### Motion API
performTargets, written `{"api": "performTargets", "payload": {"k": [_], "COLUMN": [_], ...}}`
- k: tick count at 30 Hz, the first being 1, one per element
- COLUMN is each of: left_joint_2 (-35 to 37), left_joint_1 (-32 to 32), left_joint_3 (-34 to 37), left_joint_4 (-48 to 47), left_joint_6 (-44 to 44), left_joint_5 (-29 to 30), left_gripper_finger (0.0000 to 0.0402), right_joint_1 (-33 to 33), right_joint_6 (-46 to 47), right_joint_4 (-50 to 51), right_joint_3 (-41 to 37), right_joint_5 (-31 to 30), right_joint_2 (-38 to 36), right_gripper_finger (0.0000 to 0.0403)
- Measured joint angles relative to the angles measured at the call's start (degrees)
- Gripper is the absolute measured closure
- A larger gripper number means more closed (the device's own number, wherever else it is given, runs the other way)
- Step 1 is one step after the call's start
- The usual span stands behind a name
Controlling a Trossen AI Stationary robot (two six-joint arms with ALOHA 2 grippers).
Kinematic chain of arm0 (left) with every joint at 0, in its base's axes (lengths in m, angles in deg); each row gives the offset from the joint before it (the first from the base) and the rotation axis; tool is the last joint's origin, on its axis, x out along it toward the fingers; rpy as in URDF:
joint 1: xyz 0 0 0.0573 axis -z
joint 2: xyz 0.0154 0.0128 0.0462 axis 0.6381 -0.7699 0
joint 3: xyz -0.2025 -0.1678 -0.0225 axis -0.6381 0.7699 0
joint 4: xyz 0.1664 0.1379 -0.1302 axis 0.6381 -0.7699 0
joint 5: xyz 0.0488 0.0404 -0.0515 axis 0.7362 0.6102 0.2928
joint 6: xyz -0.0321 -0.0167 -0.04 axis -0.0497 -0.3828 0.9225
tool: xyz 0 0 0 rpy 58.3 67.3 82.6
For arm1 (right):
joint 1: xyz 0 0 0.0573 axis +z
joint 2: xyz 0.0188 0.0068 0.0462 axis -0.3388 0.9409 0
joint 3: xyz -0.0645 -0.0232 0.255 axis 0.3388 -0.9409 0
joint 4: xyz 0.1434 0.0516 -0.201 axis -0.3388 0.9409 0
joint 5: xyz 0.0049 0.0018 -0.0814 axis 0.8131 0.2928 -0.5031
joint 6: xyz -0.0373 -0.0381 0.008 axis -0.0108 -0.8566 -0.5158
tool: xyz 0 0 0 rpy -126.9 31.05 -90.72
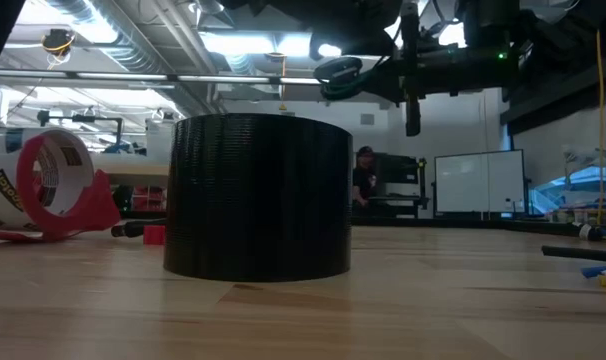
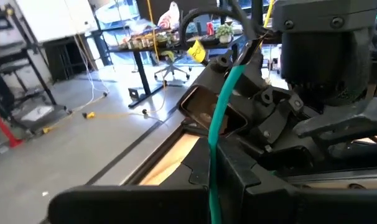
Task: Coil cords
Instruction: Coil the green wire onto the spool
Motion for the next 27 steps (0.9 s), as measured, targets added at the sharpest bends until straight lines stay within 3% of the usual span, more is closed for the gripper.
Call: {"api": "performTargets", "payload": {"k": [6,27], "left_joint_2": [0.7,3.9], "left_joint_1": [0.8,-0.5], "left_joint_3": [0.0,0.0], "left_joint_4": [-7.4,-9.5], "left_joint_6": [4.0,5.3], "left_joint_5": [3.9,4.1], "left_gripper_finger": [0.0401,0.0401], "right_joint_1": [0.0,0.0], "right_joint_6": [-1.4,-2.6], "right_joint_4": [1.0,1.7], "right_joint_3": [-0.1,0.0], "right_joint_5": [-0.2,3.0], "right_joint_2": [0.0,0.0], "right_gripper_finger": [0.0398,0.0398]}}
